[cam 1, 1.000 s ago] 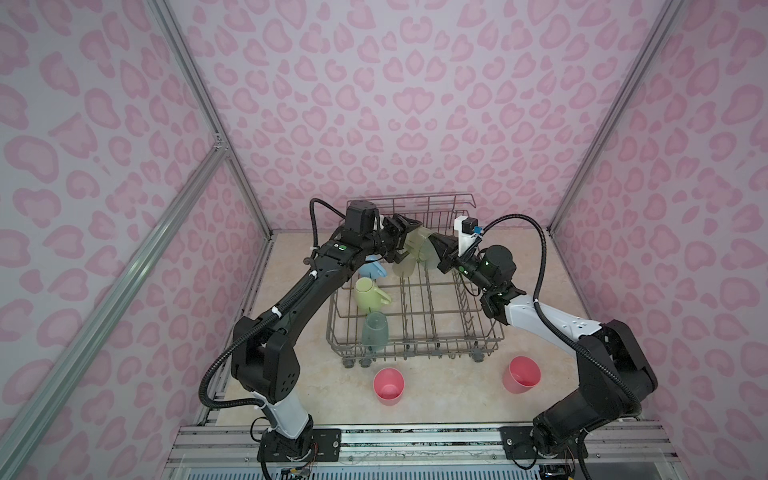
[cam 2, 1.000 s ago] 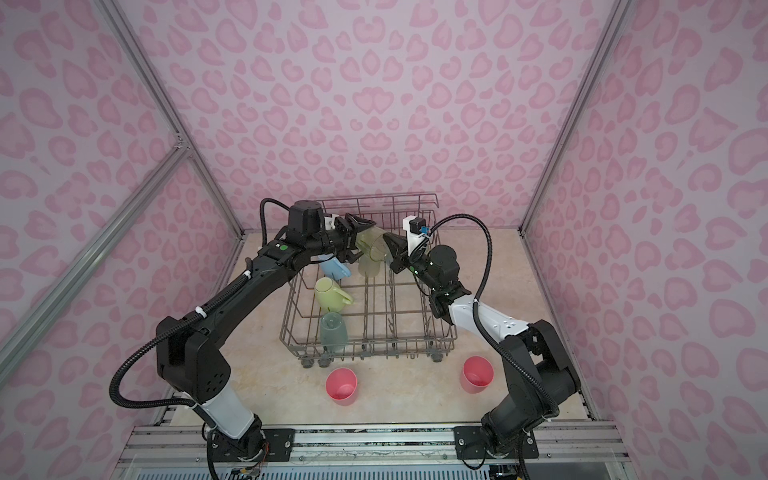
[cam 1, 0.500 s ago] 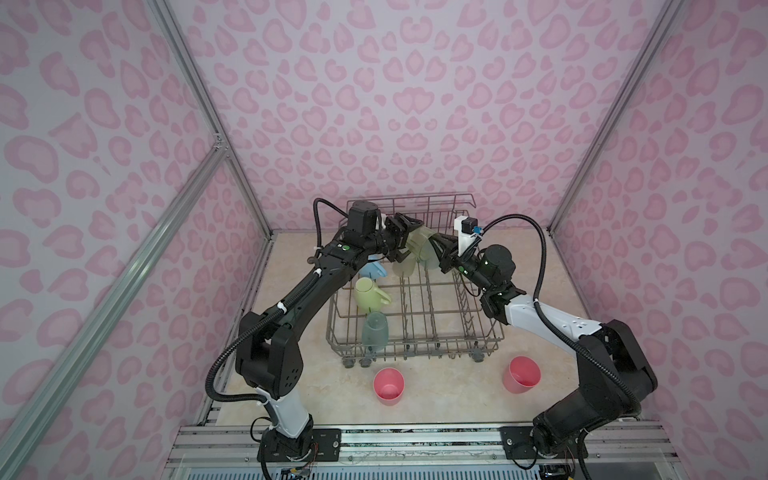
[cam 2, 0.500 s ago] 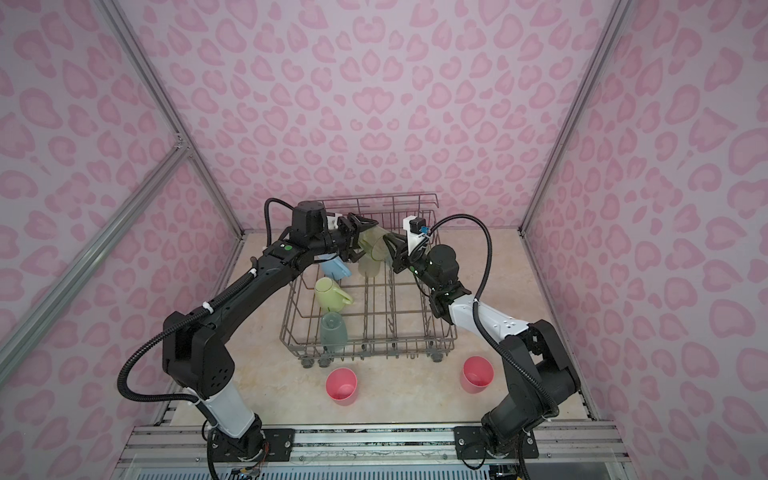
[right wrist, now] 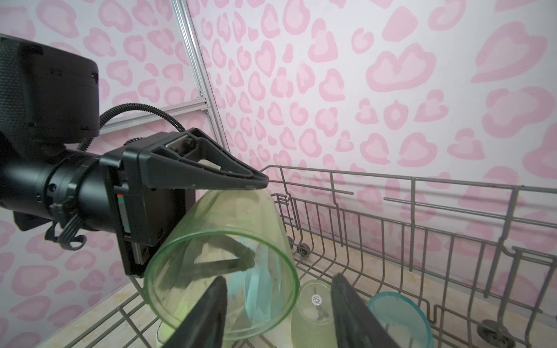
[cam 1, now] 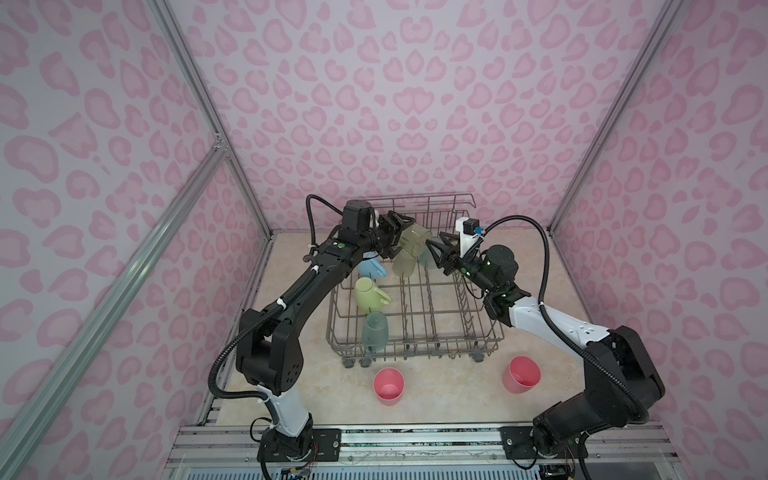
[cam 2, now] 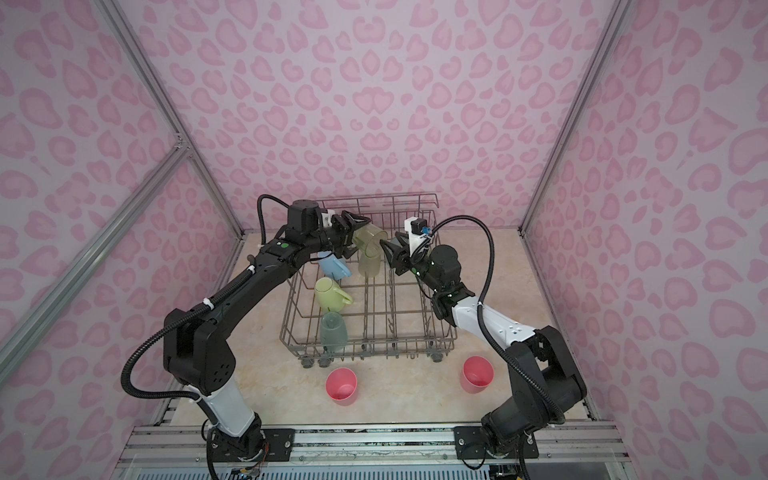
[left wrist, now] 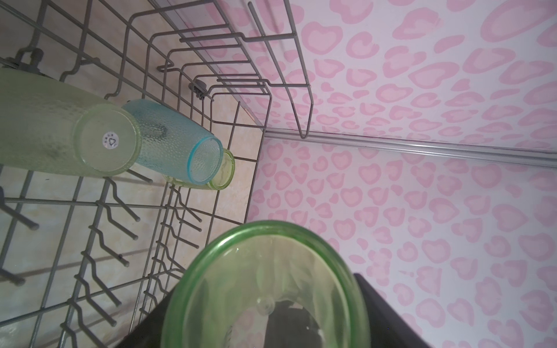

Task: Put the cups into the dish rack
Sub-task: 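Close the left gripper on the green cup while the right opens and draws back, then carry the green cup with the left gripper over the rack's middle row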

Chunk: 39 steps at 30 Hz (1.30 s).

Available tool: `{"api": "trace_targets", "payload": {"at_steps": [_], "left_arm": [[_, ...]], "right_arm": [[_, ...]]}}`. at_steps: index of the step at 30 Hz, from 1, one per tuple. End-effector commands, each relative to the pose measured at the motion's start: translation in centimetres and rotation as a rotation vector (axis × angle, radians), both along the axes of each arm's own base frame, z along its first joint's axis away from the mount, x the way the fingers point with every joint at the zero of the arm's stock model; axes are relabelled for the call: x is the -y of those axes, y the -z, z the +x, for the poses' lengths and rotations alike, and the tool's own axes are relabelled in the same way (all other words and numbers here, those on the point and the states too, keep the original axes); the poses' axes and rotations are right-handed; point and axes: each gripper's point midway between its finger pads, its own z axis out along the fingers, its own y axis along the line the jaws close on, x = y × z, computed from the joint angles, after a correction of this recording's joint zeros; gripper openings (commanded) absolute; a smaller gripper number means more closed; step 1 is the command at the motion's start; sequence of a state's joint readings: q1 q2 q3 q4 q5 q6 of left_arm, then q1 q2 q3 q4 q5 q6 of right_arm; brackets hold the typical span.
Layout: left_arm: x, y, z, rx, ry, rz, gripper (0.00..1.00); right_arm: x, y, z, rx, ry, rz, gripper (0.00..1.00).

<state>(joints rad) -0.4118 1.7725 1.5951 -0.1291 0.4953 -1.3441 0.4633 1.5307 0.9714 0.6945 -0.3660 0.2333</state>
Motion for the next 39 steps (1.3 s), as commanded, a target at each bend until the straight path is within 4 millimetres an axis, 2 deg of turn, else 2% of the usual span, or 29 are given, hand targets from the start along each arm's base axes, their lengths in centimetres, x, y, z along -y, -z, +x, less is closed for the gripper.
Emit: {"api": "trace_targets", "payload": {"at_steps": [1,8,13,20,26,33,39], "left_arm": [[-0.5,-1.0,1.0,0.107,-0.014,0.053,0.55],[-2.8,-1.5,1.6,0.283,-0.087,0.249,0.55],[-2.7,-0.9,1.5,0.406,-0.081,0.392,0.54],[-0.3,0.4,0.8,0.544,-0.017,0.556,0.55],[2.5,1.3,0.0,0.658,0.043,0.650,0.54],[6.7,2.3,-1.5,0.793,0.133,0.726,0.55],[8.9,3.4,-2.1,0.835,0.171,0.764,0.55]], "right_arm": [[1.1,0.3,0.4,-0.078,0.043,0.008,0.58],[5.6,1.8,0.3,-0.286,0.173,0.052,0.58],[9.7,3.4,0.0,-0.404,0.320,0.052,0.62],[15.1,4.6,0.3,-0.559,0.400,0.239,0.61],[18.1,6.8,0.6,-0.691,0.404,0.408,0.59],[19.9,8.1,-0.3,-0.714,0.435,0.459,0.59],[20.6,8.1,-0.9,-0.712,0.444,0.465,0.58]]}}
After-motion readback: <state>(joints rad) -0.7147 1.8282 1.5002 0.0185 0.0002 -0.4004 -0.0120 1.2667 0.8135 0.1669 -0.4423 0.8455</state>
